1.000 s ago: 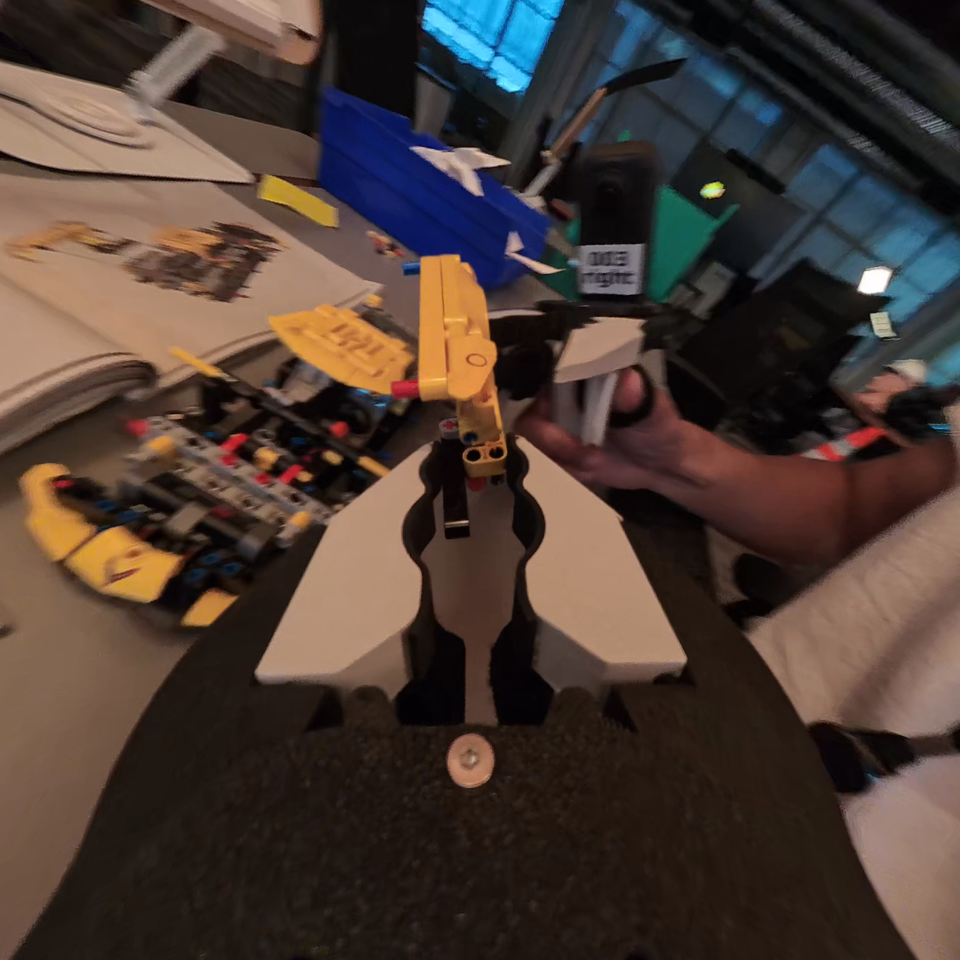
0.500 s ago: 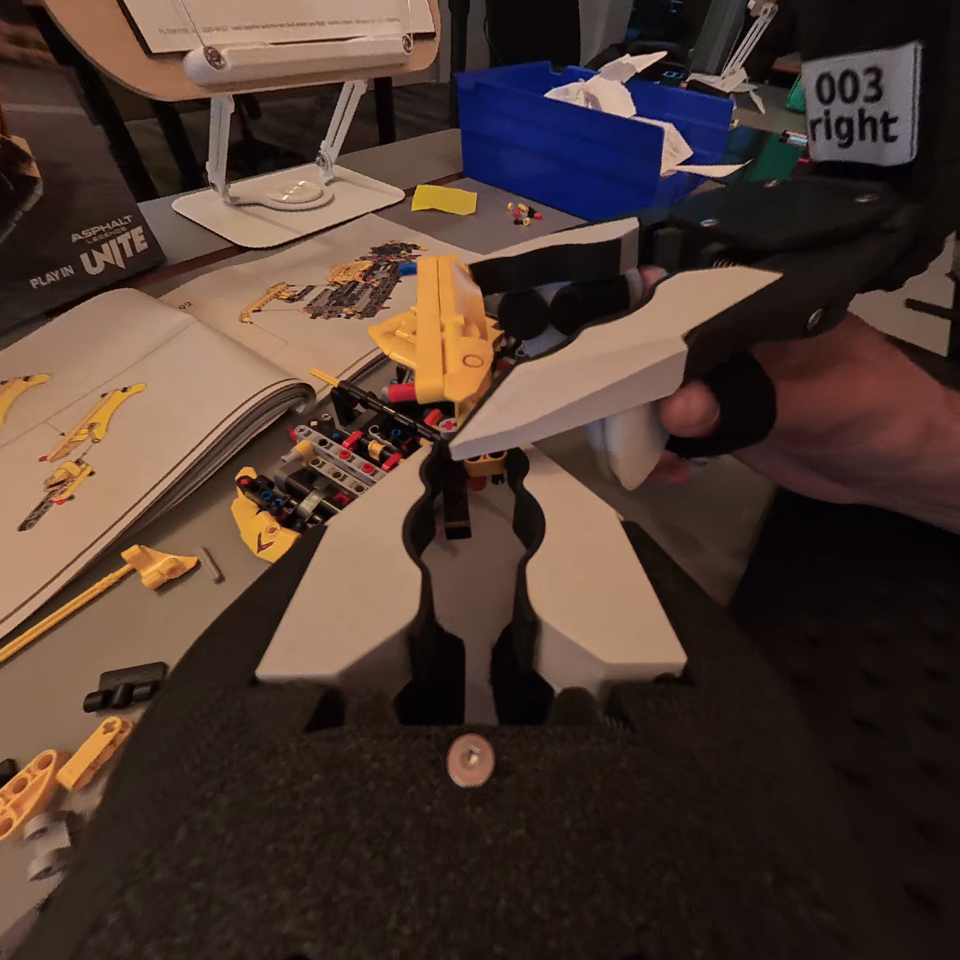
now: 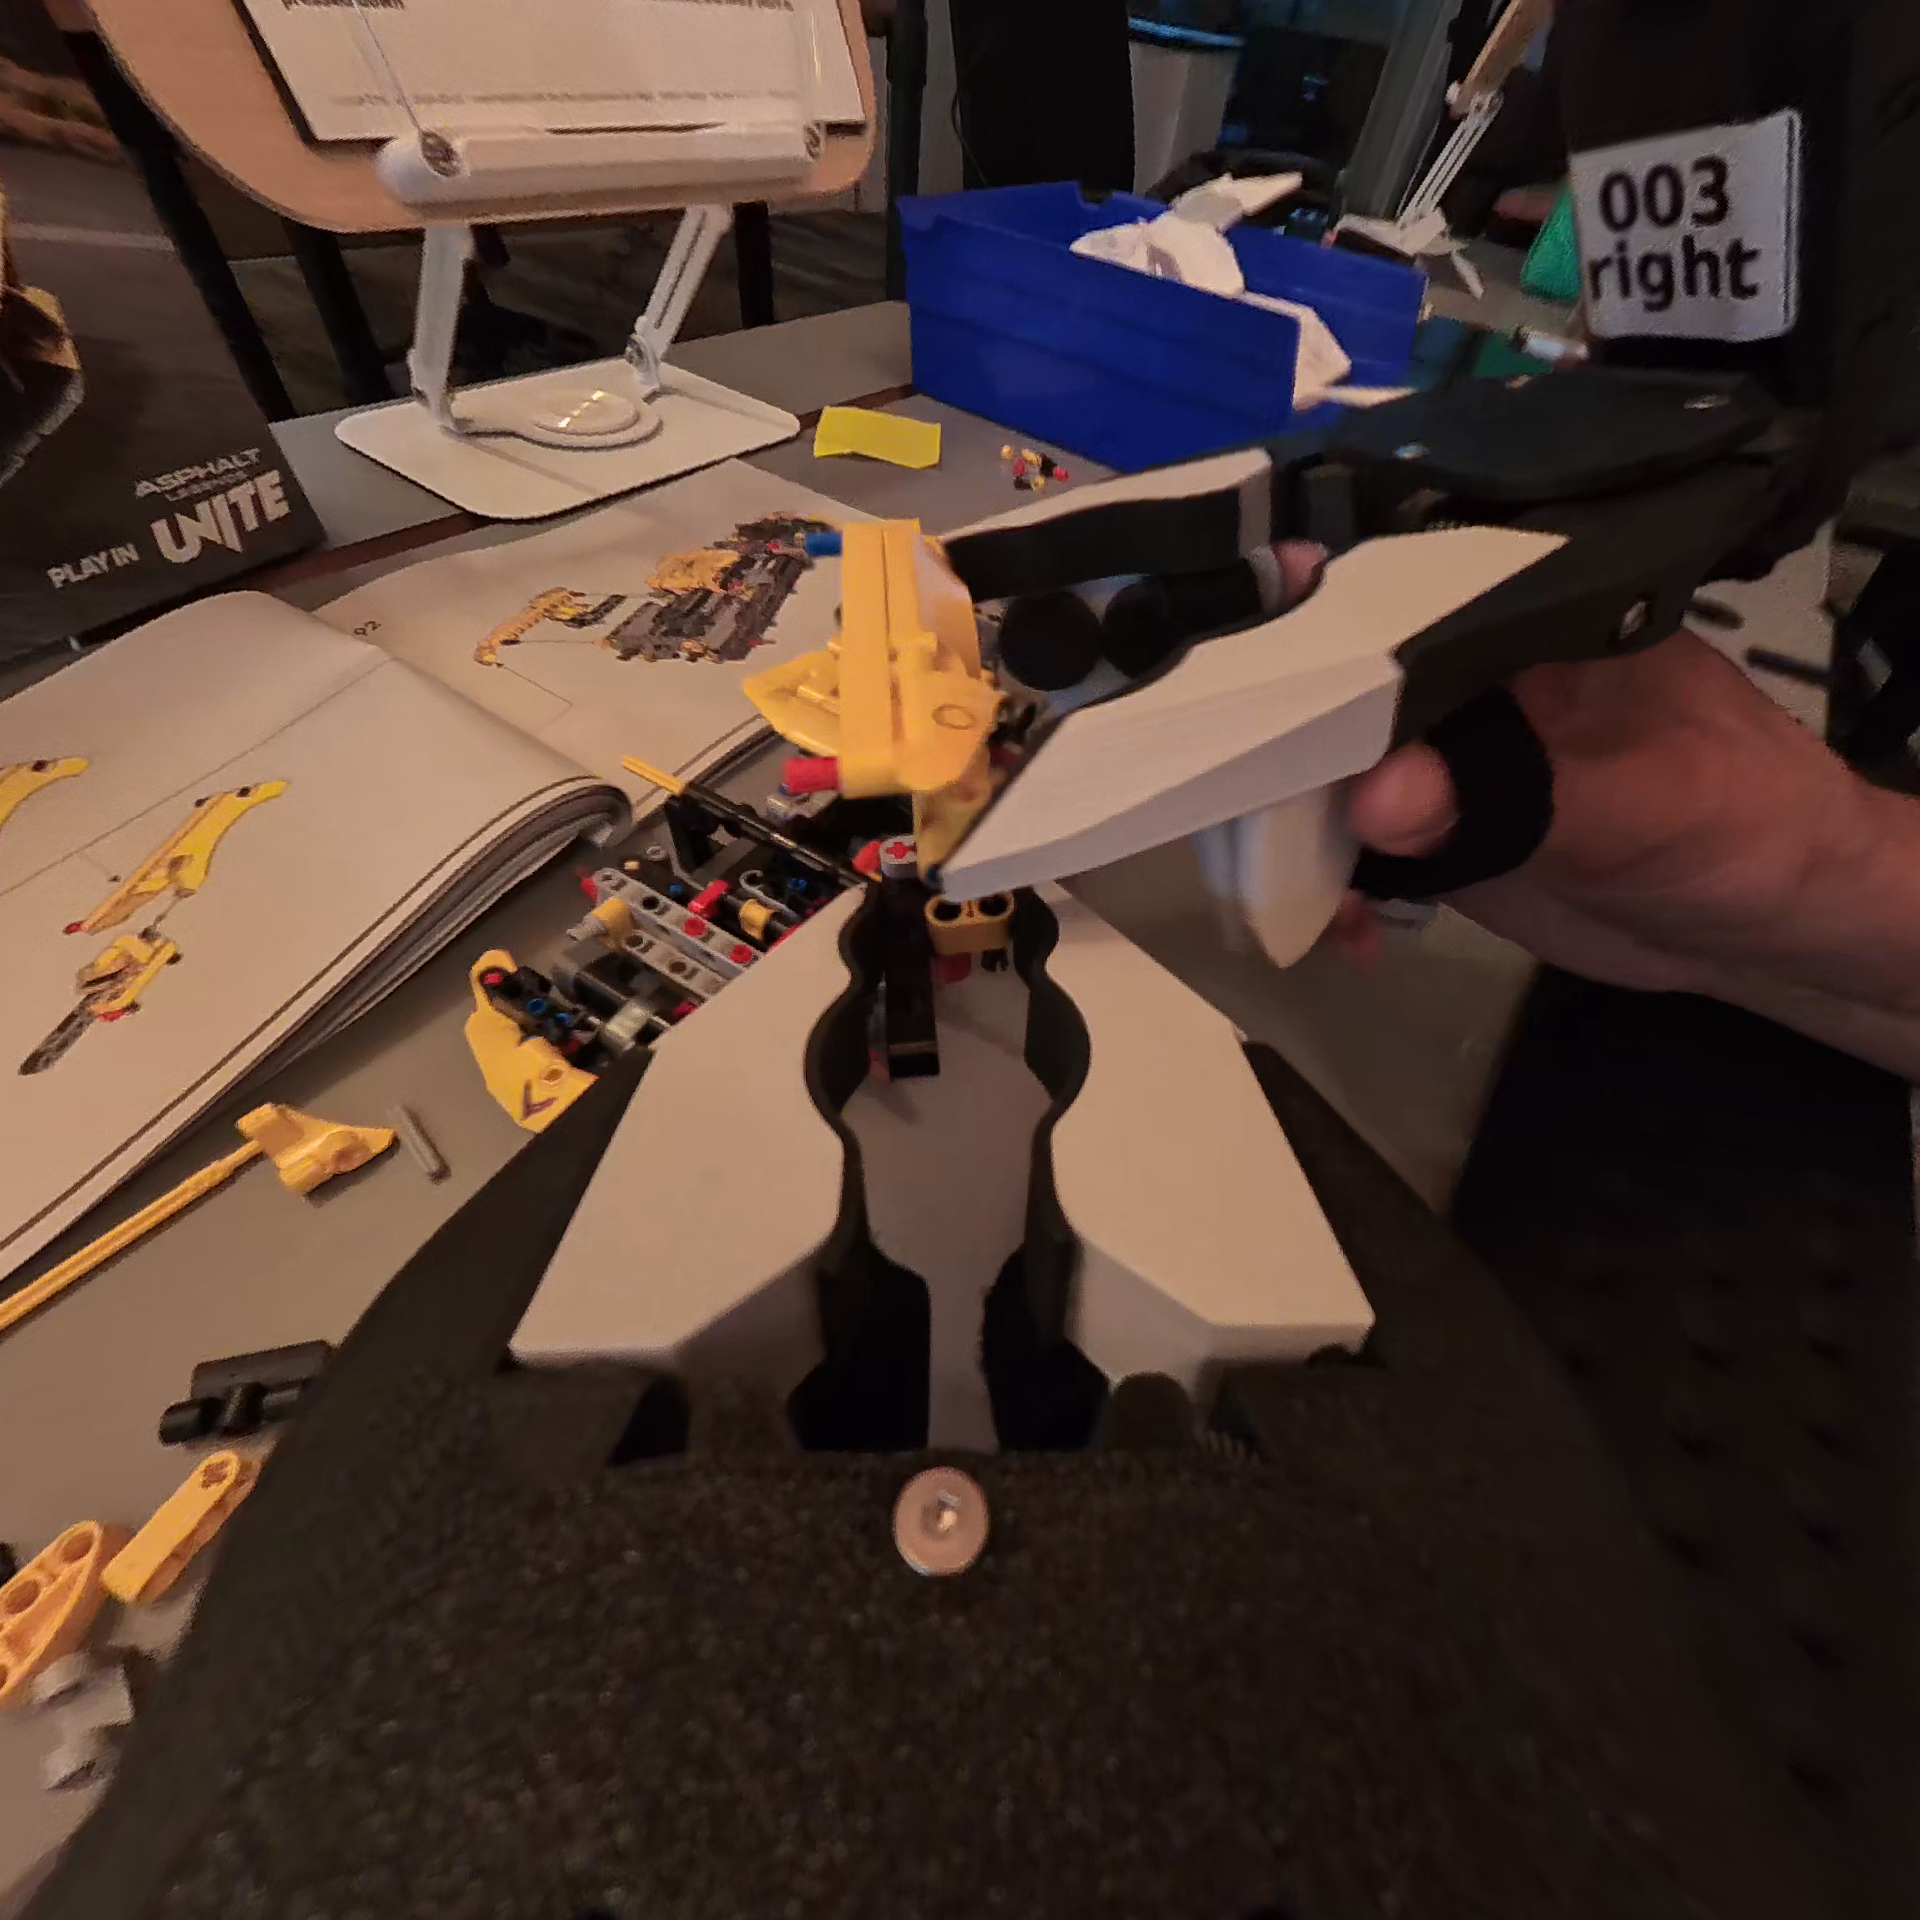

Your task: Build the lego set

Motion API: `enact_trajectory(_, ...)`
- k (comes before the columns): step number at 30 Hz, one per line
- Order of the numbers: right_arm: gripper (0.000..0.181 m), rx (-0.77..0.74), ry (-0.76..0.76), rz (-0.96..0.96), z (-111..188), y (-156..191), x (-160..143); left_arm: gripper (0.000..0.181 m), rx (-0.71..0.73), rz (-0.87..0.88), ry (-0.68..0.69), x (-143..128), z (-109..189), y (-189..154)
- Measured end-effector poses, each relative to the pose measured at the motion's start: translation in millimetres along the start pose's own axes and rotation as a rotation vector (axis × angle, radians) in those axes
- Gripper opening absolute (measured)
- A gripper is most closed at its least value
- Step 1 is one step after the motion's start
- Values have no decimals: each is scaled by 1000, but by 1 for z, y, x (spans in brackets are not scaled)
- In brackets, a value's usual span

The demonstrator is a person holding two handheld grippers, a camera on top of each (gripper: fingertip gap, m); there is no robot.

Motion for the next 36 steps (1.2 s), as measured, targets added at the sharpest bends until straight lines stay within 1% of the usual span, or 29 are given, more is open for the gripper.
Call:
enact_trajectory(1, 114, 23, 3, 5, 2, 0, 4, 24, 2, 23, -15, 1, 3, 5)
enact_trajectory(3, 120, 62, -1, 12, 9, -7, 13, 24, 9, 78, -13, 1, 10, 25)
enact_trajectory(5, 113, 90, 35, 64, 18, -20, 20, 24, 7, 183, 4, -1, 19, 55)
enact_trajectory(6, 106, 96, 43, 96, 22, -28, 22, 24, -2, 253, -2, -2, 24, 73)
enact_trajectory(8, 100, 59, 25, 141, 30, -50, 19, 24, -50, 384, 45, -7, 30, 105)
enact_trajectory(9, 98, 48, 14, 147, 33, -59, 16, 24, -28, 416, 49, -9, 33, 120)
enact_trajectory(11, 94, 46, -8, 95, 38, -73, 6, 24, -27, 466, 64, -13, 37, 143)
enact_trajectory(14, 96, 106, -38, -42, 42, -76, 3, 24, -29, 509, 94, -16, 38, 160)
enact_trajectory(17, 94, 96, -56, -43, 46, -78, 6, 24, -7, 514, 122, -18, 36, 172)
enact_trajectory(20, 91, 108, -69, -64, 48, -84, 8, 24, -9, 522, 116, -13, 33, 176)
enact_trajectory(22, 90, 98, -79, -83, 52, -91, 9, 24, -28, 493, 70, 1, 35, 168)
enact_trajectory(24, 89, 74, -83, -97, 55, -99, 9, 24, -54, 463, 26, 19, 36, 147)
enact_trajectory(25, 88, 60, -93, -105, 58, -104, 10, 24, -93, 456, 3, 28, 35, 129)
enact_trajectory(26, 89, 50, -108, -113, 61, -108, 12, 24, -161, 439, -28, 38, 32, 106)
enact_trajectory(27, 89, 42, -124, -121, 64, -111, 13, 24, -239, 410, -41, 45, 29, 81)
enact_trajectory(28, 89, 34, -140, -131, 67, -115, 15, 24, -299, 365, -26, 47, 24, 56)
enact_trajectory(29, 88, 26, -158, -138, 71, -119, 17, 24, -334, 301, 8, 45, 17, 35)
enact_trajectory(32, 86, 28, -193, -180, 76, -126, 19, 25, -425, 126, 131, 21, -2, -15)
enact_trajectory(34, 86, 55, -199, -219, 76, -127, 18, 24, -489, 44, 160, 5, -12, -35)
enact_trajectory(36, 86, 59, -191, -235, 76, -129, 17, 24, -516, -7, 207, -9, -23, -44)
Point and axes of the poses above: each gripper's, where its closed fingertips meet, z back along the fingers, x out of its top, y = z × x across the jaws, the point moved 8 cm from there along z, back along the fingers, and after that the axes turned 1 degree about -x, right-handed, at the moved point
